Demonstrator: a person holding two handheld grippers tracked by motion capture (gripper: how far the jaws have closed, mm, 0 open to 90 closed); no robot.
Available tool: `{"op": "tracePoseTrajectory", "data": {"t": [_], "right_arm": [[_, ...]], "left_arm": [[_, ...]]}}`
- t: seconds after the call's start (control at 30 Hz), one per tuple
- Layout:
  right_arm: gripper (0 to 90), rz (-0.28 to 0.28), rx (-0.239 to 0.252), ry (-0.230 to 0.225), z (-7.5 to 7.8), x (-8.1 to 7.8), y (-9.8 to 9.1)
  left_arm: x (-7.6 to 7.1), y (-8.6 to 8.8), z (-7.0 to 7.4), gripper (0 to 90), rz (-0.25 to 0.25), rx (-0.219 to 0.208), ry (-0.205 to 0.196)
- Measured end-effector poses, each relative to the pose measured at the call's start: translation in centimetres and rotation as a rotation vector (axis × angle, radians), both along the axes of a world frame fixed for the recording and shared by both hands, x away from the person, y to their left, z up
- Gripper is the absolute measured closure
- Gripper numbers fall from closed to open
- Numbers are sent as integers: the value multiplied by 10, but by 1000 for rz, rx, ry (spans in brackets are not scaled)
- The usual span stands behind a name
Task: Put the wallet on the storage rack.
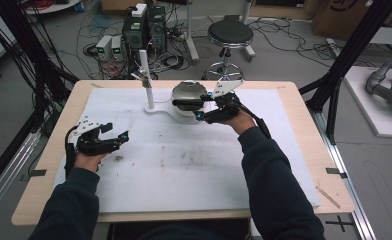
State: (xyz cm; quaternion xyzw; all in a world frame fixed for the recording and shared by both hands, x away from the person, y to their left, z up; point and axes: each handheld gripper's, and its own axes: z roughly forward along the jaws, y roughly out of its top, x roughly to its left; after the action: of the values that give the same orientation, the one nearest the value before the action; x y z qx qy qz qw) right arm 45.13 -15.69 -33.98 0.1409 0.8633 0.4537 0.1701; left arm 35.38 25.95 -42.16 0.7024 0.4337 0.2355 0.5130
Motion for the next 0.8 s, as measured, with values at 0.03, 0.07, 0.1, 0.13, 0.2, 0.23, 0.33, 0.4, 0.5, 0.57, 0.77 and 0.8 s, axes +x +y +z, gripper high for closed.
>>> {"op": "tracePoseTrajectory", "data": {"t": [0.03,0.07,0.1,0.13,0.2,0.23,0.33,0.4,0.5,0.57,0.77,0.8], "right_arm": [[324,-3,-2,2,0,-1,0],[322,-6,-2,4,1,-2,-1],[320,-9,-1,-1,2,-2,-1],[320,-10,2,-9,3,-3,-3],[312,-23,6,-20,6,-4,-6],[309,-33,14,-24,9,-5,-8],[307,-80,9,-45,16,-9,-17],[306,-132,-1,-33,20,-12,-25],[307,-198,29,-51,19,-17,-41],[294,-236,29,-41,16,-21,-53],[258,-372,43,-40,-3,-42,-90],[246,-402,42,-48,-7,-45,-96]], "left_arm": [[0,0,0,230,0,0,0],[0,0,0,230,0,0,0],[0,0,0,230,-1,-1,-1],[0,0,0,230,0,-2,0],[0,1,0,230,0,-3,0],[0,1,0,230,0,-2,0],[0,0,0,229,-8,-9,-4],[0,0,0,229,-10,-13,-5],[0,1,0,223,-14,-20,-8],[0,1,1,223,-16,-22,-13],[0,0,2,223,-19,-38,-25],[0,0,2,223,-17,-40,-28]]}}
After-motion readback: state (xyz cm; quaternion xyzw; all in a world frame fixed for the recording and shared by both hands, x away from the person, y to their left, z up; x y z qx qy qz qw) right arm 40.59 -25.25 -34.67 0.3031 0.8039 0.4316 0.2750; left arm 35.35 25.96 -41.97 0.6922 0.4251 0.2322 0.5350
